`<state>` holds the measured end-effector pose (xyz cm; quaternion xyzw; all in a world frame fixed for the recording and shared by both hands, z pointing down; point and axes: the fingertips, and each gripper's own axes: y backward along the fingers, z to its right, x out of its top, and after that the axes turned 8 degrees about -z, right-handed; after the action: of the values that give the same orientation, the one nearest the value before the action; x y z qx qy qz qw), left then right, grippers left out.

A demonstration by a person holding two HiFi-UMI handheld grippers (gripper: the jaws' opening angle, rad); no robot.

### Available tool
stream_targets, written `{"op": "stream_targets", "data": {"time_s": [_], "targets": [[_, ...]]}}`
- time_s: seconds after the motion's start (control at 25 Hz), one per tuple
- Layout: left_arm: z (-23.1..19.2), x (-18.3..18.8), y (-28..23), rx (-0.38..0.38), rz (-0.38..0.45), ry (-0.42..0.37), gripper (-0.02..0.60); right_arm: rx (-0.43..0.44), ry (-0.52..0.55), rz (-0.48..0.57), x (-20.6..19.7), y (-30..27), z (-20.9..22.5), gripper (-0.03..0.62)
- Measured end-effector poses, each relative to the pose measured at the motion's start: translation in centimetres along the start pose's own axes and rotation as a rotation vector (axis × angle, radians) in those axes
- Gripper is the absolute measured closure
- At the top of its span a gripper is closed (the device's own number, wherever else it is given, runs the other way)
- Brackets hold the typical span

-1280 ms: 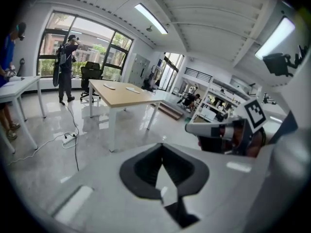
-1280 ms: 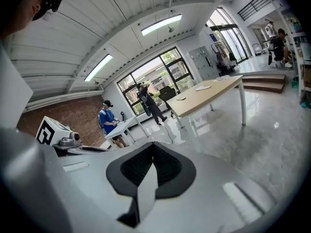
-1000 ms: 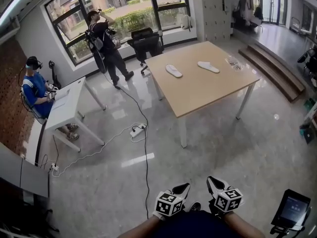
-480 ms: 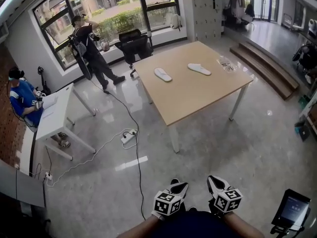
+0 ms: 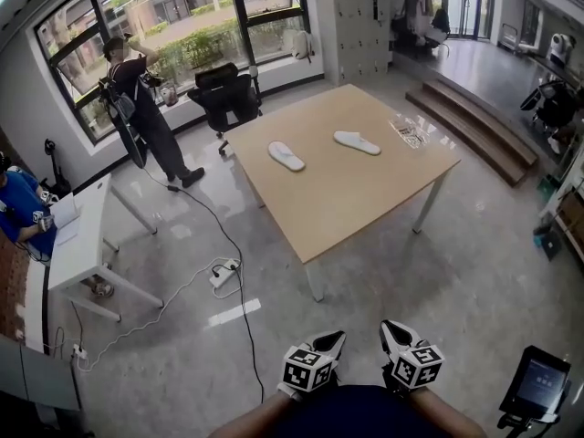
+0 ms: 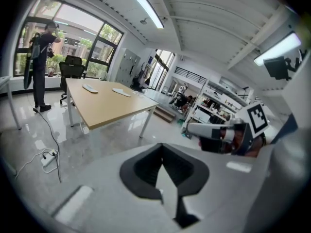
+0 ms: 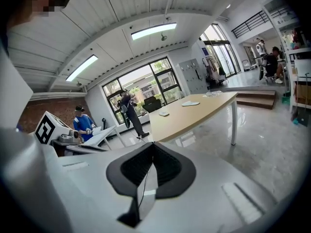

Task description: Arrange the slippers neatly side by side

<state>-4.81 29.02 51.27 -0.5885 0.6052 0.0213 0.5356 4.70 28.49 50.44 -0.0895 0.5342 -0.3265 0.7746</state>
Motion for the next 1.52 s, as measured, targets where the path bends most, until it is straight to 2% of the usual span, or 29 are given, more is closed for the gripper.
{"op": "stream_targets", "data": {"time_s": [0.2, 0.48, 0.72, 0.96, 1.24, 1.52], "targets": [[-3.2, 2.1, -0.7, -0.040, 0.015, 0.035, 0.578, -0.026, 0.034, -0.056, 1.7, -3.6, -0.1, 0.583], [-7.3, 4.1, -1.5, -0.088, 0.068, 0.108, 0.578, -0.024, 0.152, -0.135, 3.8, -8.3, -2.5, 0.583], [-10.1, 5.7, -1.7, -0.068, 0.081, 0.136, 0.578, -0.003, 0.169, -0.158, 4.7, -10.9, -2.9, 0.583], [-11.8, 7.9, -3.0, -0.027, 0.064, 0.114, 0.578, 0.003, 0.087, -0.094, 7.2, -12.6, -0.4, 0.583], [-14.1, 12.3, -5.5, 0.065, 0.068, 0.099, 0.578, 0.079, 0.071, -0.072, 11.2, -16.4, 2.8, 0.583], [-13.8, 17.9, -12.4, 0.087, 0.042, 0.074, 0.578, 0.087, 0.023, -0.045, 16.6, -18.6, 10.6, 0.583]]}}
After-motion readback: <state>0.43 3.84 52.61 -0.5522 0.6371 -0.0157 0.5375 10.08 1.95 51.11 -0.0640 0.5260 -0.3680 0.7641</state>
